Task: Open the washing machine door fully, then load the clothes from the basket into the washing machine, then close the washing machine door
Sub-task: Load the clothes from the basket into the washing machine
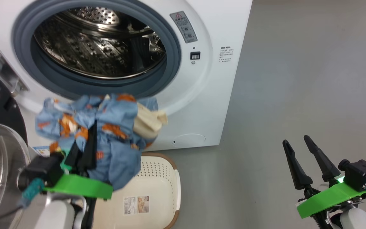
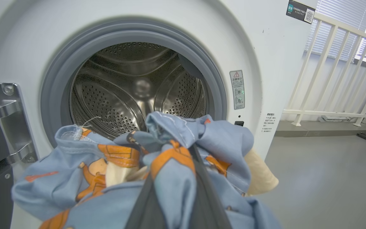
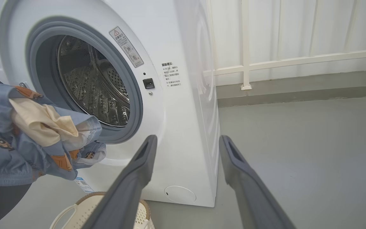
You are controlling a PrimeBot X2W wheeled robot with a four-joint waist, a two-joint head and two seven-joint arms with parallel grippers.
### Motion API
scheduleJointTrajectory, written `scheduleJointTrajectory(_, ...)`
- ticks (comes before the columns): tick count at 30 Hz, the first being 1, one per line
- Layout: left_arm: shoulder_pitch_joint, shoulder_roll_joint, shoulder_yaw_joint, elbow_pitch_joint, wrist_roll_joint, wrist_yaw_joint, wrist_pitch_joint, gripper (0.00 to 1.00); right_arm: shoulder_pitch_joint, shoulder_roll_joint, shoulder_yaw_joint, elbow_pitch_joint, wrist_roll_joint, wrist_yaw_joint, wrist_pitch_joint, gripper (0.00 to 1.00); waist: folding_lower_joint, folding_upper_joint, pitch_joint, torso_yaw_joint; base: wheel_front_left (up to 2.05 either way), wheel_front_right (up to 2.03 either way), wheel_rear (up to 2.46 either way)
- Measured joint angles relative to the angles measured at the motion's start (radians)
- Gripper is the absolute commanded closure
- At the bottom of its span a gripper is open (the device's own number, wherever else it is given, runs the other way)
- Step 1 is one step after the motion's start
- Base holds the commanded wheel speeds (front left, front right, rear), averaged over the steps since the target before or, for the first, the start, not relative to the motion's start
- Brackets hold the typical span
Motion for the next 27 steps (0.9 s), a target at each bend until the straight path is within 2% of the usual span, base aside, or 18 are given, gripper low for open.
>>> scheduleJointTrajectory(7, -0.179, 0.009, 0.009, 0.07, 0.003, 0.0, 0.007, 1.0, -0.01, 0.0, 0.004, -0.014, 0.0, 0.0, 0.0, 0.0, 0.0, -0.0001, 0.058, -0.009, 0.0, 0.0, 0.0)
scheduleJointTrajectory(11, -0.284, 0.023, 0.027, 0.14, 0.004, 0.0, 0.006, 1.0, -0.043, 0.001, 0.006, -0.022, 0.0, 0.0, 0.0, 0.0, 0.0, 0.0, 0.102, -0.019, 0.0, 0.0, 0.0)
scheduleJointTrajectory(27, -0.705, 0.021, 0.067, 0.449, 0.013, -0.006, -0.017, 1.0, -0.151, 0.017, 0.028, -0.053, 0.0, 0.0, 0.0, 0.0, 0.0, 0.0, 0.305, -0.072, 0.0, 0.0, 0.0)
